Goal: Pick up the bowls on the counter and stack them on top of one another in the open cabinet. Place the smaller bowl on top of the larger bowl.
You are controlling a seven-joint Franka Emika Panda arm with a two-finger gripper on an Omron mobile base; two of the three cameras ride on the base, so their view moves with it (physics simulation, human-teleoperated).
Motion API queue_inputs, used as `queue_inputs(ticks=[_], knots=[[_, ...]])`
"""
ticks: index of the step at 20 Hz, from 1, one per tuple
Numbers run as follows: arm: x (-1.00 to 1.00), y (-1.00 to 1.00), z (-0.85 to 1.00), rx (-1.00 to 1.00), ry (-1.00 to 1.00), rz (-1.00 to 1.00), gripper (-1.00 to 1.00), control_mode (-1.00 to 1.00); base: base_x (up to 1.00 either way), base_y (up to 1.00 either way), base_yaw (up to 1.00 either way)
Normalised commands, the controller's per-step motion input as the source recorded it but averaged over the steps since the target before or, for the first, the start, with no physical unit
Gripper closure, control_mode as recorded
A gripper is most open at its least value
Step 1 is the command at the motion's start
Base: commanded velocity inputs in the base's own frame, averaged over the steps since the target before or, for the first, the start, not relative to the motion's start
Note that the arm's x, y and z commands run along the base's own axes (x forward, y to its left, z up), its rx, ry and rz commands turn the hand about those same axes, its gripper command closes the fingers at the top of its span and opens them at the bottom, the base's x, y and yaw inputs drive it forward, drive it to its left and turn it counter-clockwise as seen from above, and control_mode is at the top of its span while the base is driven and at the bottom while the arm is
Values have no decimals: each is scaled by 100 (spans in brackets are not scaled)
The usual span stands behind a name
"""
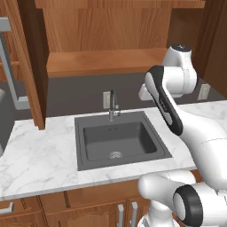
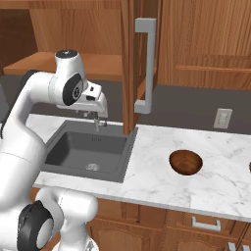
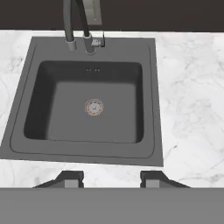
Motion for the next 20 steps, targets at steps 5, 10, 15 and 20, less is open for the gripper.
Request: queue_inputs(ticks=[5, 10, 15, 20], knots=[[-8, 1, 1, 0, 0, 0, -100, -100, 0, 0, 0], [-16, 0, 10, 0, -2, 0, -100, -100, 0, 0, 0], [-14, 0, 14, -1, -2, 0, -100, -100, 0, 0, 0], [-18, 0, 14, -2, -3, 0, -100, -100, 0, 0, 0]])
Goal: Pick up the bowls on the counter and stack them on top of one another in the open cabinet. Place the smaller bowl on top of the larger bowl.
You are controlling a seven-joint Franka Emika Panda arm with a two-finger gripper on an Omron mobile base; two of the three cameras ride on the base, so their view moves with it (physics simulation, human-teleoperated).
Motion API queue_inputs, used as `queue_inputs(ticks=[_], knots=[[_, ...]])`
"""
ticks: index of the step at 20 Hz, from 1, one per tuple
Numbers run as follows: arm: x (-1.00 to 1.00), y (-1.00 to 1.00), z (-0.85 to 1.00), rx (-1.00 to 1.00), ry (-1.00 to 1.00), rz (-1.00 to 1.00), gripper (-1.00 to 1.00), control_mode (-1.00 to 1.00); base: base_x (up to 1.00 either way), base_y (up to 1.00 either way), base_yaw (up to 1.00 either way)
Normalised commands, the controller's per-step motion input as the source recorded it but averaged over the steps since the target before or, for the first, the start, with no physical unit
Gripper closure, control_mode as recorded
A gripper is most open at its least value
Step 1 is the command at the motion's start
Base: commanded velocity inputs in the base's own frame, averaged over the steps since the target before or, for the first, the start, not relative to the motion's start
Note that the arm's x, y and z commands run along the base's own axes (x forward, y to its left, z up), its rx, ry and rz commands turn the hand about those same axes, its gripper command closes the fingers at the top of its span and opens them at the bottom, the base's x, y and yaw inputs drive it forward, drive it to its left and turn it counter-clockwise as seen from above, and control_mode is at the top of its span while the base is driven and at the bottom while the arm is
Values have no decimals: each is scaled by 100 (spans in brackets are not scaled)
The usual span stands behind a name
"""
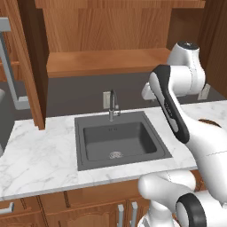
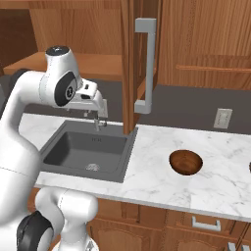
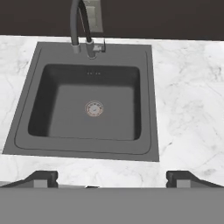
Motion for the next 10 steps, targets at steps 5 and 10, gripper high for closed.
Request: queue_inputs(ticks=[5, 10], knots=[[-23, 1, 15, -3, -2, 0, -100, -100, 0, 0, 0], [-28, 4, 14, -5, -4, 0, -100, -100, 0, 0, 0]])
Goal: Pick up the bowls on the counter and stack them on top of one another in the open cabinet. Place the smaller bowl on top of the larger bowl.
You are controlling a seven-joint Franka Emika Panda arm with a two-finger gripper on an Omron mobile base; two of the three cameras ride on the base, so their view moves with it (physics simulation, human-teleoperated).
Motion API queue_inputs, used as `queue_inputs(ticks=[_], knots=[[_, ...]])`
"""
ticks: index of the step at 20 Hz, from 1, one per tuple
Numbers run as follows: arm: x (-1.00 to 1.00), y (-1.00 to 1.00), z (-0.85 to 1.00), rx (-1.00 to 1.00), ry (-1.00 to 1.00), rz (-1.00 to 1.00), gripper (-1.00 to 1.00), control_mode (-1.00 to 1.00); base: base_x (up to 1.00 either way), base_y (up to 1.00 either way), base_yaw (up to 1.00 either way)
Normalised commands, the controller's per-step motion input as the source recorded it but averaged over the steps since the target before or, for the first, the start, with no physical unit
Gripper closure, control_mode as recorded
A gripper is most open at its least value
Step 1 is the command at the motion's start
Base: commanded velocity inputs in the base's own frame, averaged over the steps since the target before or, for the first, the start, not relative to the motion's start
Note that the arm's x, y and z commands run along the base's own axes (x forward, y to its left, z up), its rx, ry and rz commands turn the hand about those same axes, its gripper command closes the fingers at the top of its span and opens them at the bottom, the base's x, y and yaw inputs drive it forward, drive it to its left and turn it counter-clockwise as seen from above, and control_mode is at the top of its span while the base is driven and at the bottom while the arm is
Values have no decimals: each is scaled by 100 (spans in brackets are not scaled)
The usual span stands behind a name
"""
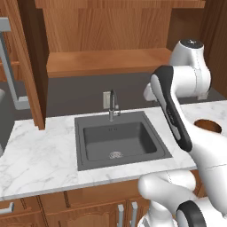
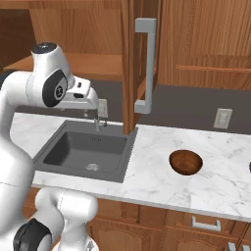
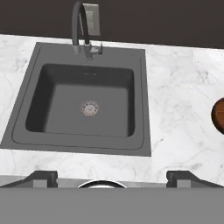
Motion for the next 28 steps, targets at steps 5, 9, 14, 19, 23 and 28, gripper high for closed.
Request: queue_inputs(ticks=[5, 9, 14, 19, 23, 28], knots=[[-29, 0, 7, -1, -9, 0, -100, -100, 0, 0, 0], [-31, 2, 3, 0, -10, -1, -100, -100, 0, 0, 0], [-32, 4, 0, 3, -3, -3, -100, -100, 0, 0, 0], [-34, 1, 0, 3, 0, -3, -100, -100, 0, 0, 0], [-8, 0, 0, 1, 0, 0, -100, 100, -21, 0, -1], [0, 0, 0, 0, 0, 0, -100, 100, -36, 1, -3]])
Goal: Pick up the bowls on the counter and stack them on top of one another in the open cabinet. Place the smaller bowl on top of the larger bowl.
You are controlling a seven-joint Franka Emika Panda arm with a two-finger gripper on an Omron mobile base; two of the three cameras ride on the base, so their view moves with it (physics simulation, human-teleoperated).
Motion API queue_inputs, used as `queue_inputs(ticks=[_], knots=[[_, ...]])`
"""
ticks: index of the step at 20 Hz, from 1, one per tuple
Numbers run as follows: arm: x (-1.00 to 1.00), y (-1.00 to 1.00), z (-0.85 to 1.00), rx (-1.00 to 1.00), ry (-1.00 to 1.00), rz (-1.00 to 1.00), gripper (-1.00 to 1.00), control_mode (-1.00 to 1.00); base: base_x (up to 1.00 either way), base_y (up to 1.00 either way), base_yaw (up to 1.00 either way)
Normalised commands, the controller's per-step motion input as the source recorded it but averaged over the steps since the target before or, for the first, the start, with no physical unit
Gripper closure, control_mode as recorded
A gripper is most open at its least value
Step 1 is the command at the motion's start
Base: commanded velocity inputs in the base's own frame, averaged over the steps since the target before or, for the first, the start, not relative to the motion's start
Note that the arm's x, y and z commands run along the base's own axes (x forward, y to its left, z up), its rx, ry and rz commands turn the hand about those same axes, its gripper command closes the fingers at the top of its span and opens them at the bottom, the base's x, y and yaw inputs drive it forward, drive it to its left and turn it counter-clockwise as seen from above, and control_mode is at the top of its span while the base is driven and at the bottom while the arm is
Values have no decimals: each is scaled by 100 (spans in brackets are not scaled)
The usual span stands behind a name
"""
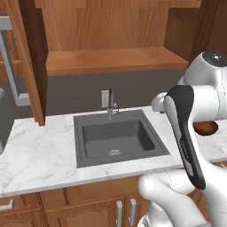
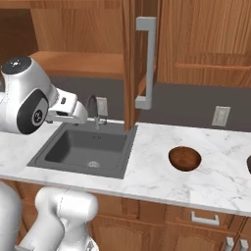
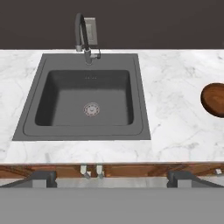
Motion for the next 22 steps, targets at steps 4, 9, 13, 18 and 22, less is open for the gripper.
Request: queue_inputs(ticks=[4, 9, 13, 18, 22], knots=[[0, 0, 0, 0, 0, 0, -100, 100, -49, 0, -4], [0, 0, 0, 0, 0, 0, -100, 100, -45, -10, -3], [0, 0, 0, 0, 0, 0, -100, 100, -19, -33, -1], [0, 0, 0, 0, 0, 0, -100, 100, -13, -50, -1], [0, 0, 0, 0, 0, 0, -100, 100, -13, -56, 0]])
